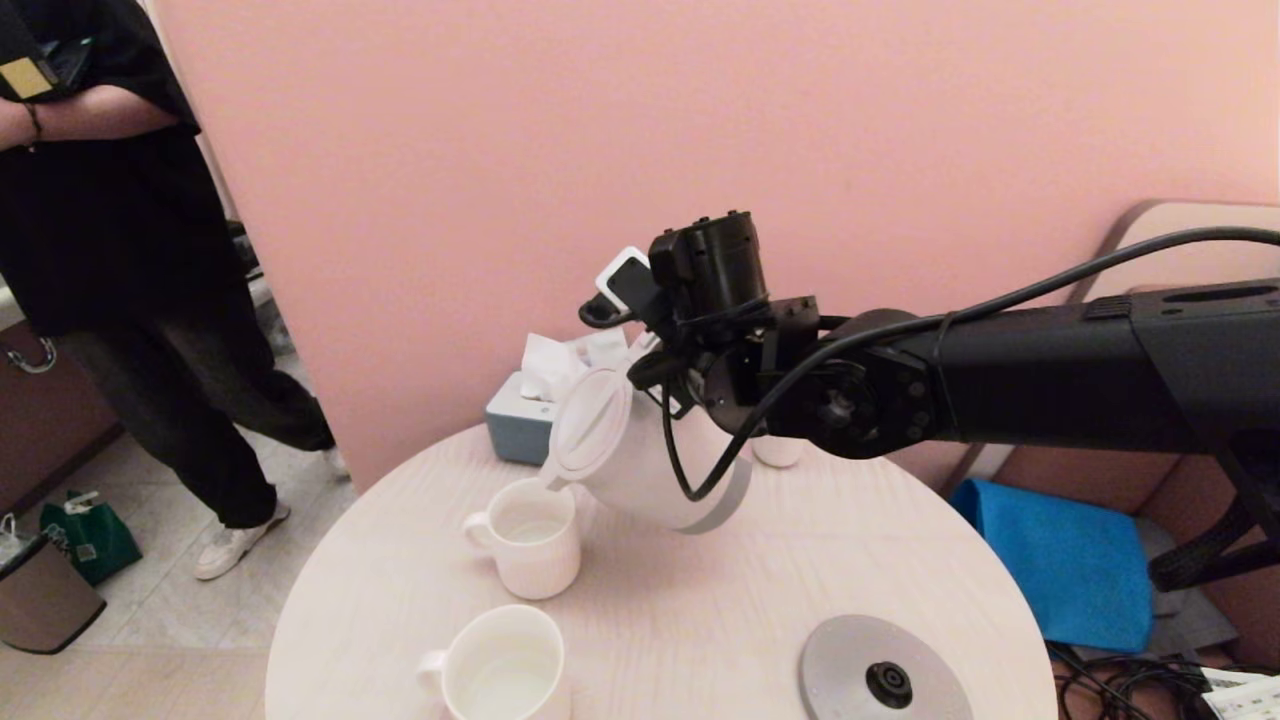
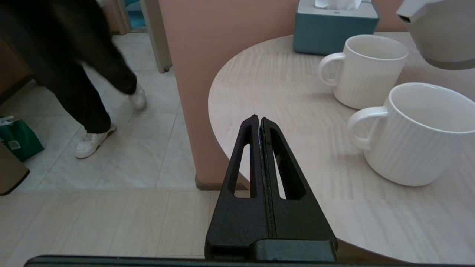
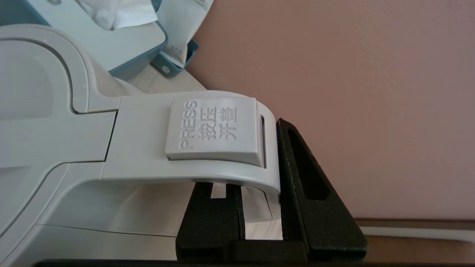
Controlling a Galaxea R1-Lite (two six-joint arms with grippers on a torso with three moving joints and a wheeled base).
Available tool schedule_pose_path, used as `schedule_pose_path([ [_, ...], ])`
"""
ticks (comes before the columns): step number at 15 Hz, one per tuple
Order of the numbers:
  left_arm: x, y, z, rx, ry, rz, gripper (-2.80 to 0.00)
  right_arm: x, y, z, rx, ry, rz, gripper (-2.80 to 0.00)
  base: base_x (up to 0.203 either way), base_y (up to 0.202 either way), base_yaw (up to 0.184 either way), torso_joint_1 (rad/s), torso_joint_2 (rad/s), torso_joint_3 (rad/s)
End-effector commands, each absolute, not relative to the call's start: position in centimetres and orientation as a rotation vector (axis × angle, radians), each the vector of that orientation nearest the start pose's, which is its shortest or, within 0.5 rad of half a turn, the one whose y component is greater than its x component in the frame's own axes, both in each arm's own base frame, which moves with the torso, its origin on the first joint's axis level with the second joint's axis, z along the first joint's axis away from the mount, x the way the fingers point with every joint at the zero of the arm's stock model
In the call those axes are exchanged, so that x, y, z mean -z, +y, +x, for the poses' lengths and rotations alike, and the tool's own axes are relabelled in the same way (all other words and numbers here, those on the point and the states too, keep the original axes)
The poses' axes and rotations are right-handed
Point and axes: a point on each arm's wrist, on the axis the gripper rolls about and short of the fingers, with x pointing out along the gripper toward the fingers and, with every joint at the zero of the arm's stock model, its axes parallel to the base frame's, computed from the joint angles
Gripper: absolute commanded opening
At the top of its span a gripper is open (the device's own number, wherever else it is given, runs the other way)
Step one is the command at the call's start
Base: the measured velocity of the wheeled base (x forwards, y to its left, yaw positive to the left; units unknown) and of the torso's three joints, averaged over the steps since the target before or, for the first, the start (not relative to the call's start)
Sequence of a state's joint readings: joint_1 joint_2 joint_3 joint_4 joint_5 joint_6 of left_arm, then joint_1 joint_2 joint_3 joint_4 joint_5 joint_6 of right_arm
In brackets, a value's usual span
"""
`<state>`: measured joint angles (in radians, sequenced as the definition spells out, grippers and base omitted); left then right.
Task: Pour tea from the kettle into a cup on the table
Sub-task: Pour water into the cup
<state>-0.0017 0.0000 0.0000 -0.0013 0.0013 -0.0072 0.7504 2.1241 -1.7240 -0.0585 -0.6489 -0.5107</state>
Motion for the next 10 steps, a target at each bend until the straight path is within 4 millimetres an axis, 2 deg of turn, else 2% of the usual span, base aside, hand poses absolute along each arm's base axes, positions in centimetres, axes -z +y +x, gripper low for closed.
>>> schedule_pose_path([
  [1, -7.6, 0.0, -2.3, 0.0, -0.002, -0.008, -2.8, -22.0, 29.3, 33.3, -0.169, 0.236, -0.748, -2.8, 0.0, 0.0, 0.0, 0.0, 0.0, 0.0],
  [10, -7.6, 0.0, -2.3, 0.0, 0.0, -0.008, -2.8, -22.0, 30.6, 33.6, -0.192, 0.229, -0.811, -2.8, 0.0, 0.0, 0.0, 0.0, 0.0, 0.0],
])
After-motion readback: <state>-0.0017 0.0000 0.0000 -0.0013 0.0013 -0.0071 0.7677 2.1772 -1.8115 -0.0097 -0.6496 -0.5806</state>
